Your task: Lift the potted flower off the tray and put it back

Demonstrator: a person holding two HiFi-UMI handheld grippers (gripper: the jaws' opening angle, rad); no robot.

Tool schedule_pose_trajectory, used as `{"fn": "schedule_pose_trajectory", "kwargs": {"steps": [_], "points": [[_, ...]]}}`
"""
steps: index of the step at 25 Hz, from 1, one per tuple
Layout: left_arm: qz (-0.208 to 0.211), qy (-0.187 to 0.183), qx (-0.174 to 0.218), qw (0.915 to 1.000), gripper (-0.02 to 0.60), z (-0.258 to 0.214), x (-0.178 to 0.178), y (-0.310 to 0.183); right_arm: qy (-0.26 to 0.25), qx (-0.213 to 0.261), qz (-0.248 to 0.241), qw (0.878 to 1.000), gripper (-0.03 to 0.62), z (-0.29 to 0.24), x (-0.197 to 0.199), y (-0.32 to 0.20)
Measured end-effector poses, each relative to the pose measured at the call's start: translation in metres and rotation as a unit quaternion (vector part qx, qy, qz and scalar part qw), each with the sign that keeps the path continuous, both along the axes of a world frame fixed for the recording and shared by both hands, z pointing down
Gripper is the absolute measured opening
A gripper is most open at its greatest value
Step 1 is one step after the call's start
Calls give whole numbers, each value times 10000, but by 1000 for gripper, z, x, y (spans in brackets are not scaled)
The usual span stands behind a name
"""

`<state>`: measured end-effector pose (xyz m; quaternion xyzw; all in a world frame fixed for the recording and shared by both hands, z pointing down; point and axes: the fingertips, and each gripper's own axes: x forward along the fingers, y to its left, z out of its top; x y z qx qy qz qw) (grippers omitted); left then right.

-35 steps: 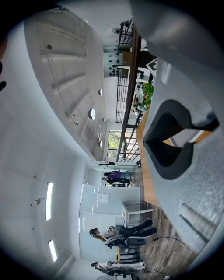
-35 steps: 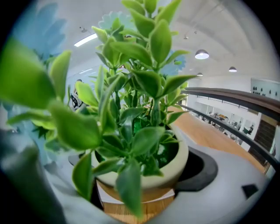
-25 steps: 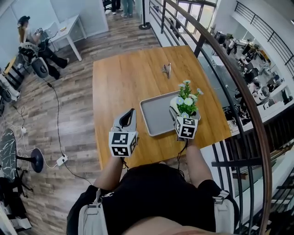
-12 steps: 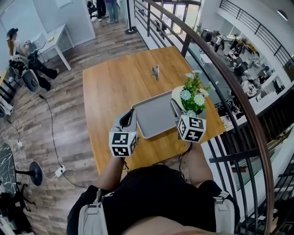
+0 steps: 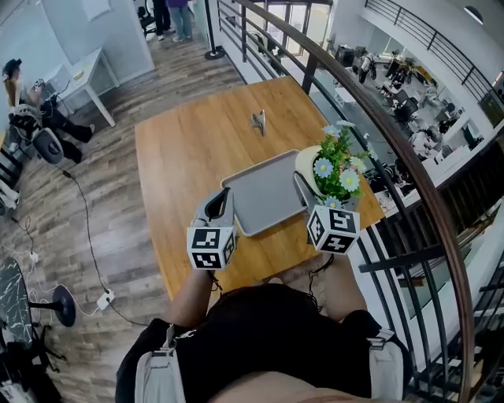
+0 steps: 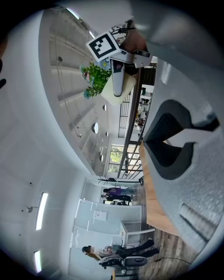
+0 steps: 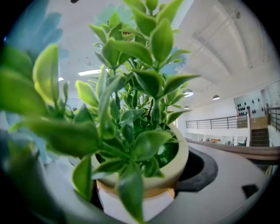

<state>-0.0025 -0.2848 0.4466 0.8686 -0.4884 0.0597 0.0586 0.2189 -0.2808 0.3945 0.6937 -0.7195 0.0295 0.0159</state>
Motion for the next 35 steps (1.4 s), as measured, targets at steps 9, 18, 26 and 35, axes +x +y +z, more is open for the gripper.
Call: {"fn": "schedule_pose_trajectory", "kwargs": {"steps": [9, 18, 26, 35], "points": [[92, 2, -15, 10000, 12, 0, 4, 1, 13, -109, 16, 9999, 537, 11, -3, 3], [12, -12, -11, 10000, 12, 1, -6, 6, -39, -142, 65, 9999, 537, 20, -9, -2], [-336, -61, -33, 9994, 12, 6, -28, 5, -17, -186, -148, 9997, 537, 49, -25, -41], [-870, -120, -81, 9961, 12, 11, -63, 8, -25, -573, -793, 9952, 537, 110, -68, -79]]}}
